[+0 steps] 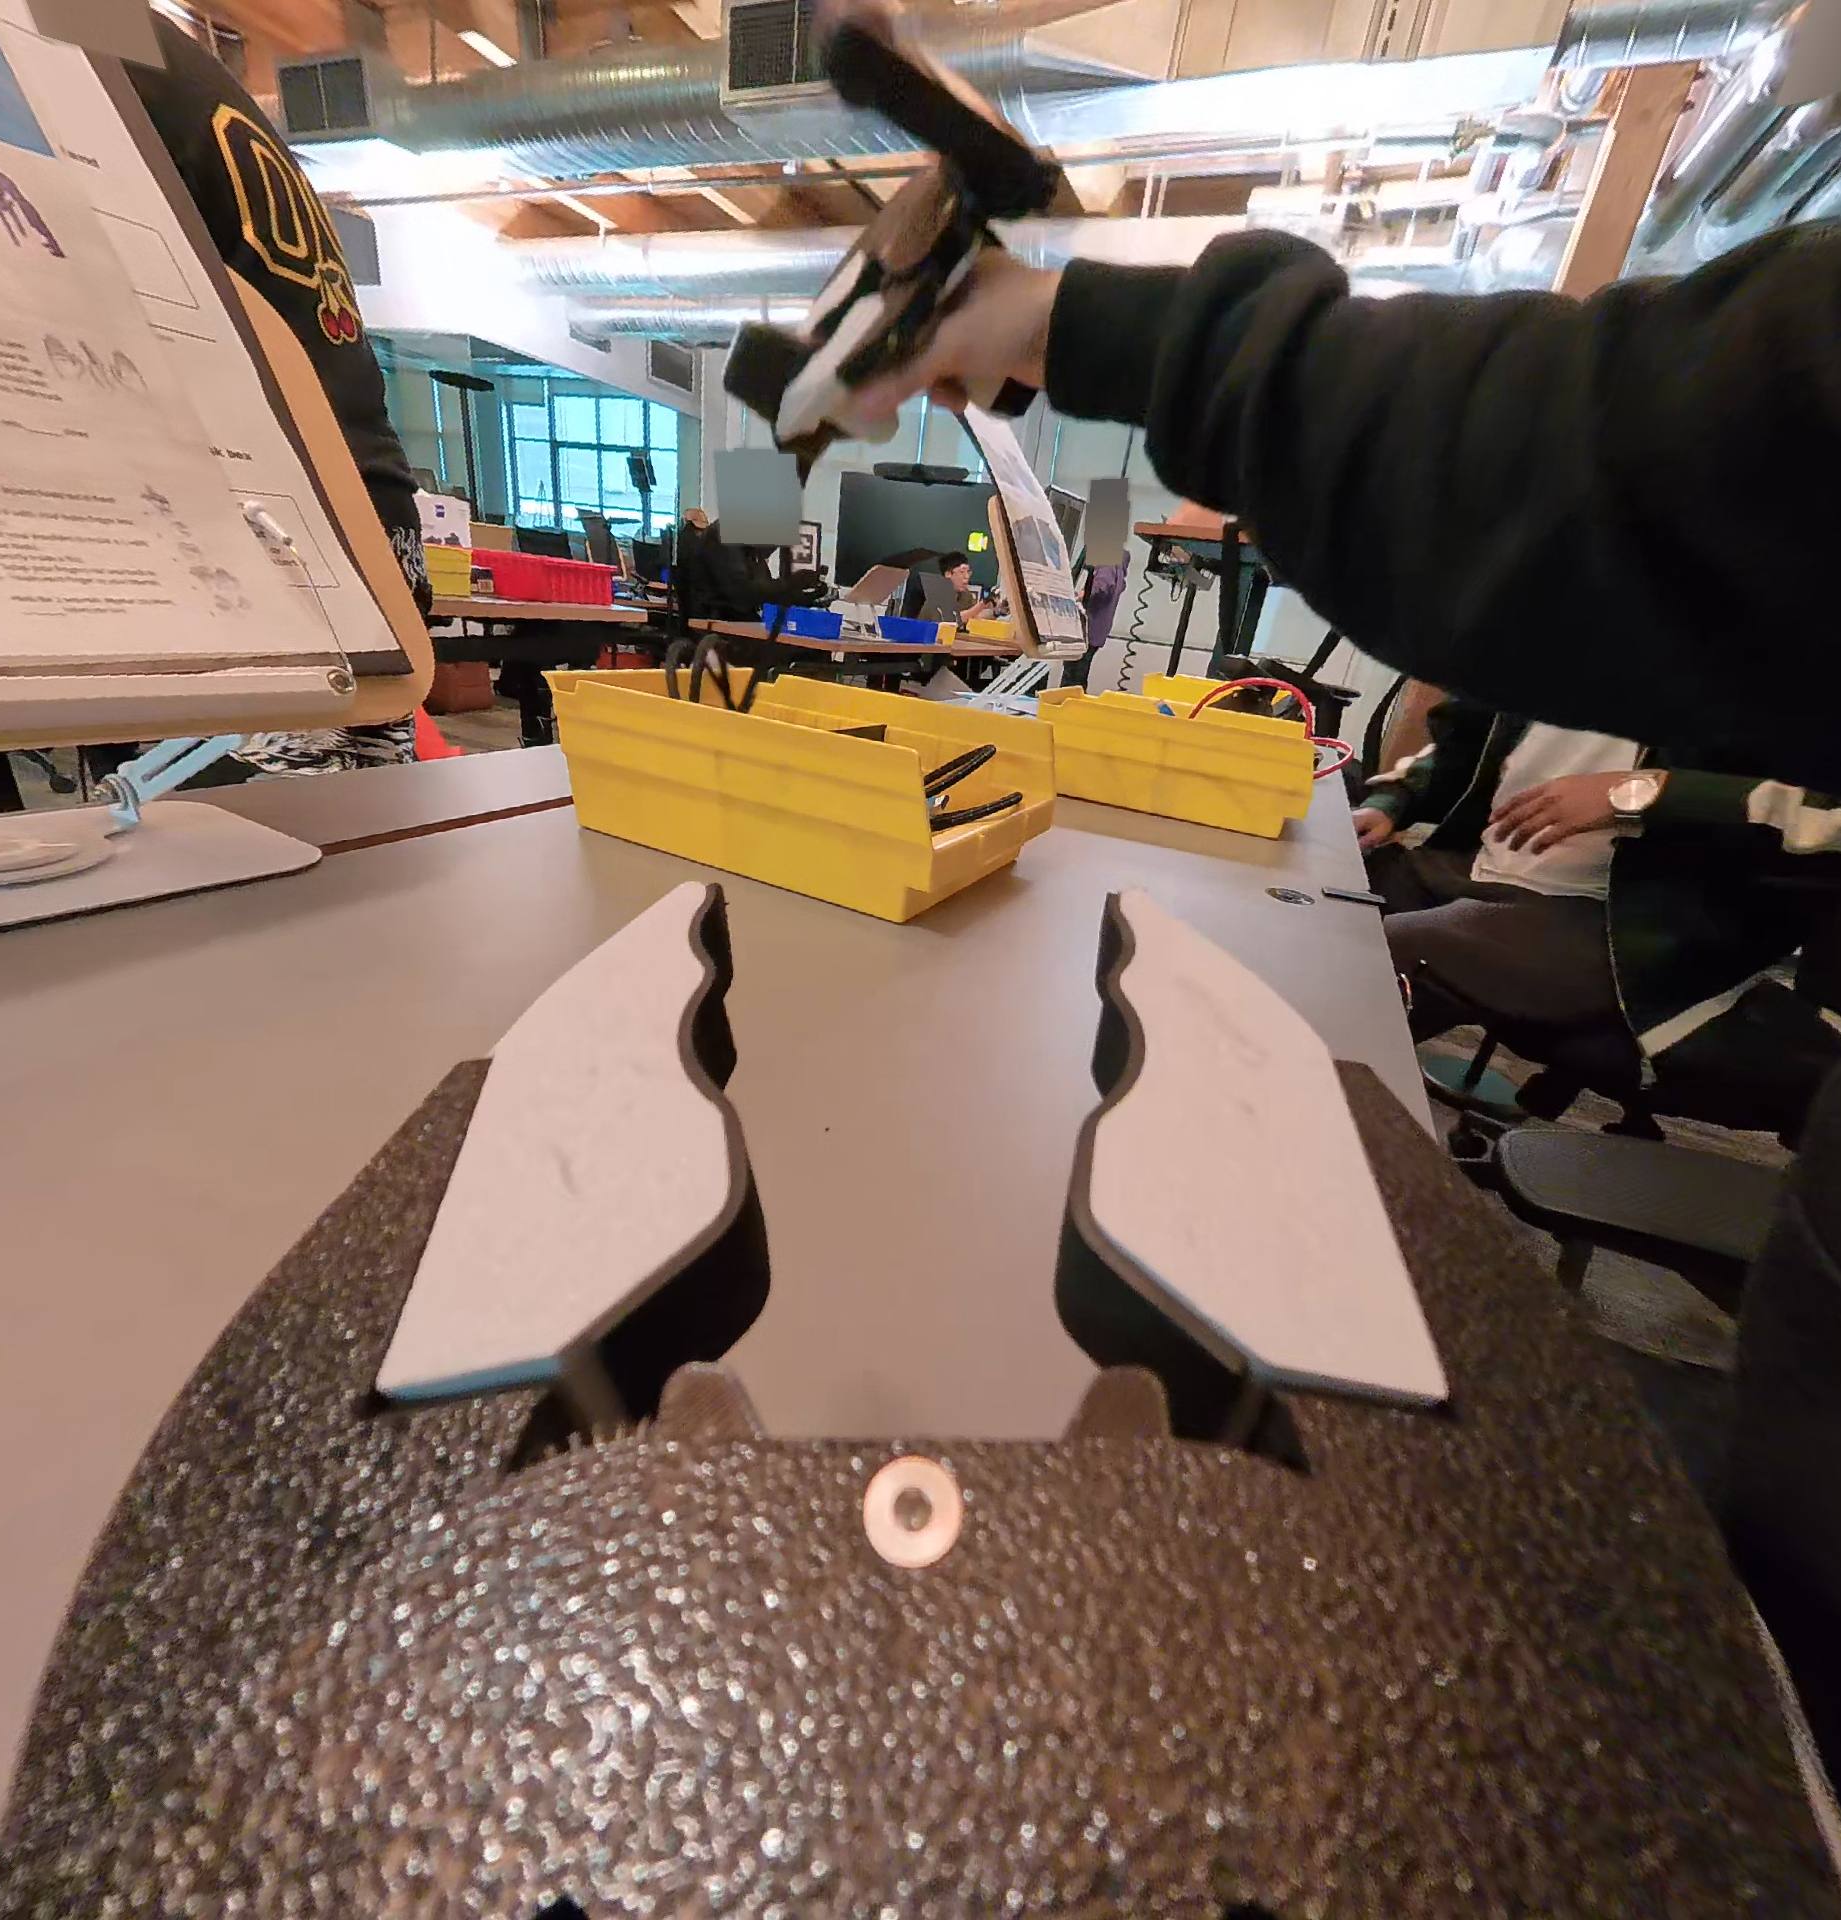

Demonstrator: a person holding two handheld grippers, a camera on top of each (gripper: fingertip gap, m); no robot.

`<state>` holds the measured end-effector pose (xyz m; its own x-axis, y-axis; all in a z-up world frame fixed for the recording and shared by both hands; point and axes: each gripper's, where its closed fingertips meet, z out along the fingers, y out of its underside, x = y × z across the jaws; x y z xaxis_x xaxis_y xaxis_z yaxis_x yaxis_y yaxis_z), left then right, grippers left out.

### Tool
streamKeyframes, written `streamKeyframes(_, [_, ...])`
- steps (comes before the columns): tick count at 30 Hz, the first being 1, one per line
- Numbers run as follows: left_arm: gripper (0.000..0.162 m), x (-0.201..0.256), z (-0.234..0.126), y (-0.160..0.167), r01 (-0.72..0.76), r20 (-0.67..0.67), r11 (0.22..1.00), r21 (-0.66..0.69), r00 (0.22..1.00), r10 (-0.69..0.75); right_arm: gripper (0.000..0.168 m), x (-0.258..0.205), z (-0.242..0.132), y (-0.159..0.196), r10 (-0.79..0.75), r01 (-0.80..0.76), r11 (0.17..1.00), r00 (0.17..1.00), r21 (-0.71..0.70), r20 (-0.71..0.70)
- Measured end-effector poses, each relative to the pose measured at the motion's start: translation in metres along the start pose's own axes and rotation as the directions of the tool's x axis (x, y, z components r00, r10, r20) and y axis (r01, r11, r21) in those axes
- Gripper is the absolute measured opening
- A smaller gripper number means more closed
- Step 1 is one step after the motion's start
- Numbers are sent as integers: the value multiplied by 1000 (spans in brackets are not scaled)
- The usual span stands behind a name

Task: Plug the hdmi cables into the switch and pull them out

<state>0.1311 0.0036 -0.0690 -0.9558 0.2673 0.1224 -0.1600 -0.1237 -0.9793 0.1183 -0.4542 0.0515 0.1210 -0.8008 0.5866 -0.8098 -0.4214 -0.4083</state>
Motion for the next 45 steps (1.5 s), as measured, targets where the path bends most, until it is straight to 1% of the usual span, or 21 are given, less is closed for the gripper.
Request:
streamKeyframes(3, [67, 0, 0, 0, 3, -3, 1000, 1, 1000, -3, 25, -17, 32, 11, -263, 253, 958, 963, -137, -56])
streamKeyframes(5, [67, 1, 0, 1, 1, -5, 1000, -5, 1000, -1, 24, -27, 52, 17, -460, 431, 871, 884, -236, -84])
streamKeyframes(7, [67, 1, 1, 1, -2, -8, 1000, -10, 1000, 2, 25, -45, 73, 25, -615, 581, 764, 787, -283, -46])
streamKeyframes(9, [67, 2, 1, 1, -4, -9, 1000, -8, 1000, 4, 25, -54, 88, 27, -727, 681, 666, 684, -305, -58])
streamKeyframes(11, [67, 2, 0, 1, -3, -9, 1000, -3, 1000, 3, 25, -66, 100, 28, -782, 741, 612, 619, -277, -72])
streamKeyframes(13, [67, 2, 0, 1, -1, -9, 1000, -2, 1000, 1, 29, -81, 109, 34, -803, 777, 582, 595, -240, -24])
streamKeyframes(15, [67, 2, 0, 1, -1, -13, 1000, -6, 1000, 1, 35, -90, 113, 39, -800, 784, 580, 600, -223, 30])
streamKeyframes(16, [67, 3, 1, 1, -2, -14, 1000, -9, 1000, 2, 42, -90, 113, 41, -795, 781, 581, 605, -230, 45])
streamKeyframes(17, [67, 3, 1, 2, -3, -16, 1000, -12, 1000, 2, 54, -89, 113, 44, -784, 772, 590, 618, -238, 62])
streamKeyframes(19, [67, 4, 1, 2, -3, -20, 1000, -16, 1000, 3, 71, -91, 109, 44, -721, 721, 661, 687, -209, 92])
streamKeyframes(21, [68, 4, 1, 2, -3, -22, 1000, -16, 1000, 2, 76, -97, 103, 38, -621, 636, 758, 772, -145, 136])
streamKeyframes(23, [68, 5, 2, 3, -1, -28, 1000, -17, 1000, 0, 82, -100, 100, 31, -561, 578, 808, 815, -117, 146])
streamKeyframes(28, [68, 6, 2, 3, -3, -32, 1000, -18, 999, 3, 82, -98, 98, 26, -612, 623, 768, 782, -148, 115])
streamKeyframes(30, [68, 5, 1, 2, -2, -31, 1000, -13, 1000, 2, 84, -92, 98, 24, -585, 591, 788, 806, -173, 93])
streamKeyframes(32, [68, 5, 1, 2, 1, -30, 1000, -10, 1000, -1, 81, -92, 92, 24, -550, 564, 808, 826, -171, 126])
streamKeyframes(34, [68, 4, 0, 1, 8, -29, 1000, -4, 1000, -8, 72, -93, 82, 19, -539, 555, 822, 830, -127, 144])
streamKeyframes(36, [67, 4, 0, 1, 10, -29, 1000, -3, 1000, -10, 71, -87, 72, 16, -520, 532, 840, 845, -106, 122])
streamKeyframes(38, [68, 5, 1, 2, 6, -33, 1000, -9, 999, -6, 64, -93, 63, 16, -494, 510, 857, 855, -75, 160])
streamKeyframes(40, [68, 6, 2, 3, 3, -36, 1000, -15, 999, -3, 48, -100, 61, 16, -561, 571, 820, 814, -30, 152])
streamKeyframes(42, [68, 6, 2, 3, 2, -39, 1000, -17, 999, -3, 35, -106, 63, 23, -664, 675, 736, 733, -42, 149])
streamKeyframes(45, [67, 6, 2, 3, 5, -39, 1000, -12, 999, -5, 30, -105, 67, 26, -713, 725, 682, 688, -94, 138])
